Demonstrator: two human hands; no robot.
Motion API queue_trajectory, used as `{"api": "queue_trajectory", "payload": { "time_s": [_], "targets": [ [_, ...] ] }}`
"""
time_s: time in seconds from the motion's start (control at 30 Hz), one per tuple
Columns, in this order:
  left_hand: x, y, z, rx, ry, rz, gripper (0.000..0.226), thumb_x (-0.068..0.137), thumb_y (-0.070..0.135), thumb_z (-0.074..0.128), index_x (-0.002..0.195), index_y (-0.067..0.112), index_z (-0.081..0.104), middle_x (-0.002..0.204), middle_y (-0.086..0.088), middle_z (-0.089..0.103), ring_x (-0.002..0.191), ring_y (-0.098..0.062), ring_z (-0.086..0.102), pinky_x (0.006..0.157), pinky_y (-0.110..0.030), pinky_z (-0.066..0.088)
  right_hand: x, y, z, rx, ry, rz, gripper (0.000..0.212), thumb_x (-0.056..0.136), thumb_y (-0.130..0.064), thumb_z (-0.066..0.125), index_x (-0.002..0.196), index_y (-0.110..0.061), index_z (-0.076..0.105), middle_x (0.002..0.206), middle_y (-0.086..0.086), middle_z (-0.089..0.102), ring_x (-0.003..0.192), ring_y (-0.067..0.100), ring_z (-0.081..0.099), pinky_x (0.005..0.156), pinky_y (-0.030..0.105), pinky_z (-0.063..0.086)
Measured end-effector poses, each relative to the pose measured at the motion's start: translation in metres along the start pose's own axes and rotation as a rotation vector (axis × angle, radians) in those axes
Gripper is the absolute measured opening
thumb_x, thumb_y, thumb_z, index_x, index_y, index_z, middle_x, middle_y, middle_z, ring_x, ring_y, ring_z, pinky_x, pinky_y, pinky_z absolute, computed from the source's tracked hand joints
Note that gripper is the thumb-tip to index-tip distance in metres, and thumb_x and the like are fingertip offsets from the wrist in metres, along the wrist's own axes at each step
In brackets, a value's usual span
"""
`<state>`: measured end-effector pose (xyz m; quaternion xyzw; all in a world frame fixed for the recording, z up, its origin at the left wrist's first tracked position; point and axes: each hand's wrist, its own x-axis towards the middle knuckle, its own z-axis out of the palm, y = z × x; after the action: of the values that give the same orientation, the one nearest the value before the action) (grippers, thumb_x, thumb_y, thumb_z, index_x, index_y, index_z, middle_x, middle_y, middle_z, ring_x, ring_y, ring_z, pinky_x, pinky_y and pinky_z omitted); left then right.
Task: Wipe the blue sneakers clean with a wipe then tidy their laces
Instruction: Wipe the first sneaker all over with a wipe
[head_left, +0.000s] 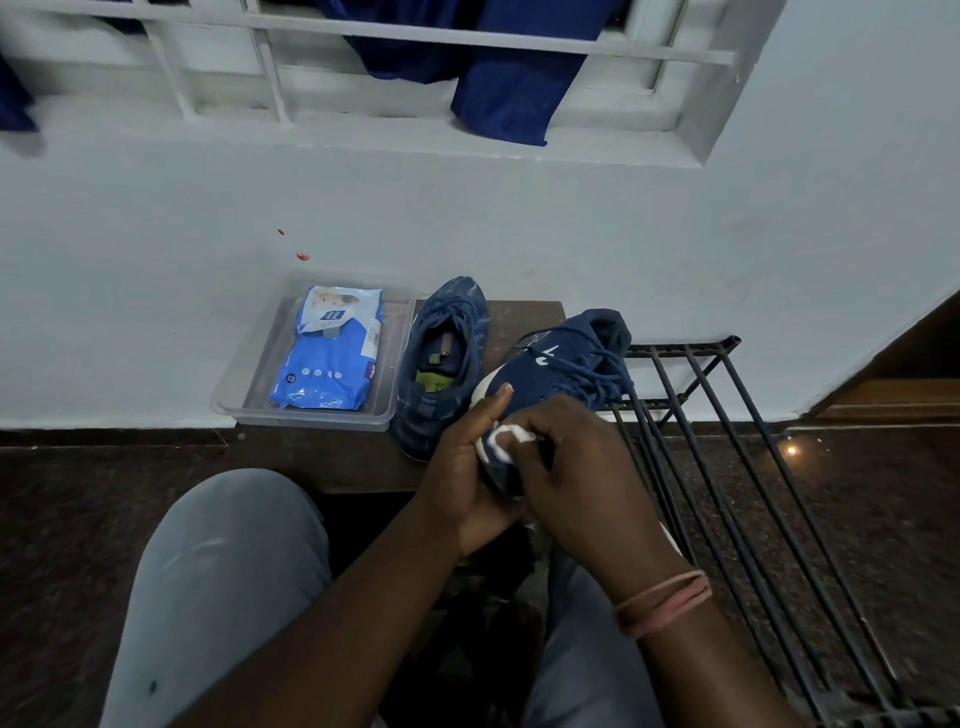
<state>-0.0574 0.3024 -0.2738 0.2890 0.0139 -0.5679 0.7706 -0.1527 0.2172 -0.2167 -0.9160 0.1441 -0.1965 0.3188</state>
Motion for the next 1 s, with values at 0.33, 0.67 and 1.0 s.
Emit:
{"api": "queue_trajectory", "payload": {
  "time_s": [0.33,0.67,1.0],
  "targets": [
    [-0.003,0.005,0.003,-0.040,0.010,0.001,0.062,0.104,0.051,0.042,0.116,-0.003,0.069,0.100,-0.020,0.077,0.090,-0.030,0.077,0.076,-0.037,0.063,-0.010,-0.009,0.001,-0.056,-0.054,-0.099,0.011,0.091,-0.019,0.066,0.092,-0.027,0.073,0.088,-0.013,0.062,0.085,0.002,0.055,0.079,0.025,0.045],
    [-0.005,0.007,0.003,-0.058,-0.017,-0.004,0.065,0.099,0.051,0.046,0.123,-0.004,0.070,0.114,-0.022,0.073,0.101,-0.031,0.075,0.083,-0.040,0.062,-0.013,-0.004,0.005,0.002,0.009,-0.041,0.006,0.089,-0.027,0.073,0.093,-0.030,0.070,0.091,-0.016,0.055,0.092,0.002,0.051,0.080,0.018,0.042],
    [-0.003,0.004,0.001,-0.110,-0.022,0.074,0.064,0.100,0.044,0.054,0.145,-0.001,0.053,0.147,-0.024,0.054,0.127,-0.040,0.061,0.108,-0.053,0.049,-0.009,0.018,-0.021,-0.068,-0.019,0.022,0.016,0.082,-0.021,0.082,0.079,-0.021,0.066,0.077,-0.011,0.063,0.072,0.004,0.057,0.065,0.023,0.047]
  ]
}}
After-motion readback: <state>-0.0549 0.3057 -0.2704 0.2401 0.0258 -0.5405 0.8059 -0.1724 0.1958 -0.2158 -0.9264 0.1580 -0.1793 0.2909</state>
